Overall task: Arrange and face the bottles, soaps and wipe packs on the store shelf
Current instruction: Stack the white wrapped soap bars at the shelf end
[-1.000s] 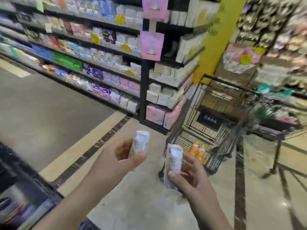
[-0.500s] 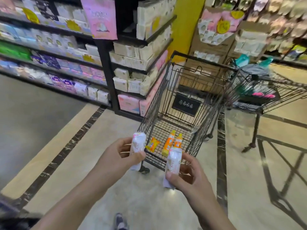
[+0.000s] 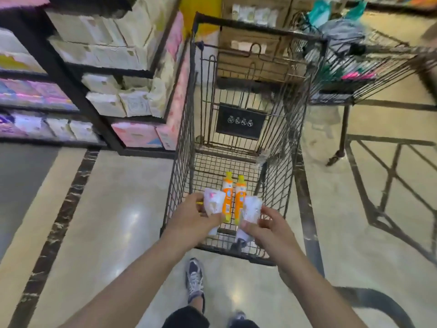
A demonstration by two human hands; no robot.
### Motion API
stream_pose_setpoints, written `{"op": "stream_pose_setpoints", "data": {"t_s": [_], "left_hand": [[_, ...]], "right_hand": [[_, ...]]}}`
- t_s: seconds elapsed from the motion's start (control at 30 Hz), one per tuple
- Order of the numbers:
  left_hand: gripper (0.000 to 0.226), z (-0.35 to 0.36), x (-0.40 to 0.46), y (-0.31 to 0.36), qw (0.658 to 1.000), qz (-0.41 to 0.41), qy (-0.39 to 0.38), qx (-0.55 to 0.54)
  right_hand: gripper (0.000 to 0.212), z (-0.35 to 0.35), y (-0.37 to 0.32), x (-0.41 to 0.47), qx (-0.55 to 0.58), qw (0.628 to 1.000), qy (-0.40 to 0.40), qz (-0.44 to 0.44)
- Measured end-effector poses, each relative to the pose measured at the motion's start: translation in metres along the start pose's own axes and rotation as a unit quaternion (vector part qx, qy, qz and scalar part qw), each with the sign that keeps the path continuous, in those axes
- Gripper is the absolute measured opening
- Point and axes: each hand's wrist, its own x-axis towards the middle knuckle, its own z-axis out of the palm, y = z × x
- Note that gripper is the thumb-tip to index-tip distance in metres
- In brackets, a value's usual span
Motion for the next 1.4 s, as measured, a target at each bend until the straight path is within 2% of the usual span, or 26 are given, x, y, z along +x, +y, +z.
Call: {"op": "stream_pose_setpoints", "data": {"t_s": [0.13, 0.23, 0.4, 0.53, 0.6, 0.67, 0.7, 0.73, 0.8, 0.87, 0.97, 1.03, 1.3, 1.4], "left_hand": [[0.050, 0.009, 0.066, -0.024, 0.997, -0.041, -0.023, 0.066], [0.050, 0.023, 0.109, -0.052, 0.990, -0.085, -0.032, 0.112], [0.047, 0.062, 0.163, -0.096, 0.971, -0.135, -0.048, 0.192], [0.072, 0.090, 0.190, -0.127, 0.956, -0.176, -0.040, 0.233], [0.071, 0.099, 0.200, -0.138, 0.947, -0.191, -0.045, 0.254], [0.051, 0.104, 0.208, -0.149, 0.949, -0.198, -0.048, 0.242], [0.049, 0.107, 0.211, -0.154, 0.951, -0.197, -0.044, 0.236], [0.050, 0.109, 0.213, -0.160, 0.948, -0.197, -0.042, 0.246], [0.066, 0.112, 0.218, -0.170, 0.940, -0.202, -0.032, 0.272], [0.077, 0.115, 0.220, -0.179, 0.937, -0.214, -0.013, 0.277], [0.078, 0.118, 0.222, -0.189, 0.932, -0.220, 0.002, 0.287], [0.080, 0.120, 0.223, -0.195, 0.933, -0.225, 0.003, 0.281], [0.094, 0.125, 0.229, -0.204, 0.927, -0.236, -0.023, 0.292], [0.085, 0.120, 0.228, -0.203, 0.930, -0.233, -0.026, 0.284]], "right_hand": [[0.063, 0.019, 0.023, 0.068, -0.014, 0.997, 0.027, 0.076], [0.070, 0.035, 0.050, 0.115, -0.077, 0.988, 0.026, 0.129], [0.068, 0.067, 0.096, 0.180, -0.182, 0.967, 0.009, 0.178], [0.060, 0.086, 0.129, 0.209, -0.243, 0.949, 0.029, 0.198], [0.062, 0.093, 0.141, 0.220, -0.271, 0.939, 0.037, 0.208], [0.068, 0.099, 0.151, 0.229, -0.283, 0.932, 0.043, 0.224], [0.073, 0.102, 0.155, 0.232, -0.287, 0.928, 0.043, 0.233], [0.078, 0.105, 0.159, 0.234, -0.293, 0.924, 0.044, 0.242], [0.086, 0.109, 0.164, 0.238, -0.302, 0.916, 0.046, 0.260], [0.083, 0.112, 0.169, 0.240, -0.310, 0.912, 0.055, 0.264], [0.077, 0.117, 0.178, 0.243, -0.327, 0.909, 0.060, 0.251], [0.080, 0.122, 0.183, 0.245, -0.329, 0.909, 0.056, 0.249], [0.067, 0.127, 0.190, 0.246, -0.305, 0.915, 0.063, 0.256], [0.068, 0.121, 0.184, 0.245, -0.307, 0.915, 0.046, 0.258]]}}
